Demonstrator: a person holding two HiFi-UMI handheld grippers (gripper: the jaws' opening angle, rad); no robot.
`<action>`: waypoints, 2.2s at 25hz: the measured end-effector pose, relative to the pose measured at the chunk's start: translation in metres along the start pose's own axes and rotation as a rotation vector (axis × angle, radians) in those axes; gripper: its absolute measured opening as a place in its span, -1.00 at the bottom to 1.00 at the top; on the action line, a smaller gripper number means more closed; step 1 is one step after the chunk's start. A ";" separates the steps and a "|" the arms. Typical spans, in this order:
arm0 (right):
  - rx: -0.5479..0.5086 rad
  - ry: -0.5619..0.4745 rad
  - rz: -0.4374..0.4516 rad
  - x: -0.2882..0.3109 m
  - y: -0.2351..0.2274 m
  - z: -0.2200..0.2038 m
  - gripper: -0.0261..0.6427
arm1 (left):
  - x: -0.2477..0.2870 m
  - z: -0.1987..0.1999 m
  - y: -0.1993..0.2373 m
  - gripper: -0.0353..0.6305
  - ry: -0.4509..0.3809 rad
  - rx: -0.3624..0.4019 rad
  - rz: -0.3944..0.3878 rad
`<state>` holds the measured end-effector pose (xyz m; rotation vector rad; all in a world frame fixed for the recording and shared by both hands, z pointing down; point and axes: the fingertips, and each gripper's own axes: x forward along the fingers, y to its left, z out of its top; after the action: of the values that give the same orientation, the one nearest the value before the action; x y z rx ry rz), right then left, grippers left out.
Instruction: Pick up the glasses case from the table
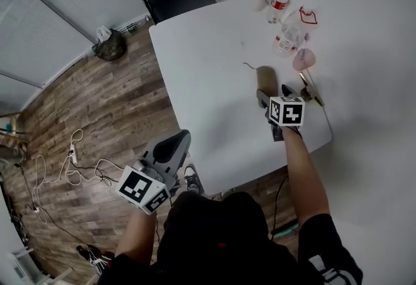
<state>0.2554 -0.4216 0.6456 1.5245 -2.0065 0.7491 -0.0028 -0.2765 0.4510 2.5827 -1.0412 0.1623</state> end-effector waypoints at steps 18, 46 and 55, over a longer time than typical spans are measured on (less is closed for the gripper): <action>0.033 0.276 -0.125 0.094 -0.030 -0.026 0.31 | -0.017 -0.012 0.042 -0.83 0.026 -0.037 0.088; 0.011 -0.390 0.036 -0.158 0.107 0.047 0.31 | -0.077 0.042 0.022 -0.83 -0.091 0.056 -0.033; -0.092 -0.595 -0.005 -0.297 0.153 0.084 0.31 | -0.101 0.076 -0.010 -0.83 -0.152 0.104 -0.102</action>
<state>0.1737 -0.2419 0.3636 1.8449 -2.4048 0.1970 -0.0706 -0.2315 0.3540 2.7715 -0.9729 -0.0064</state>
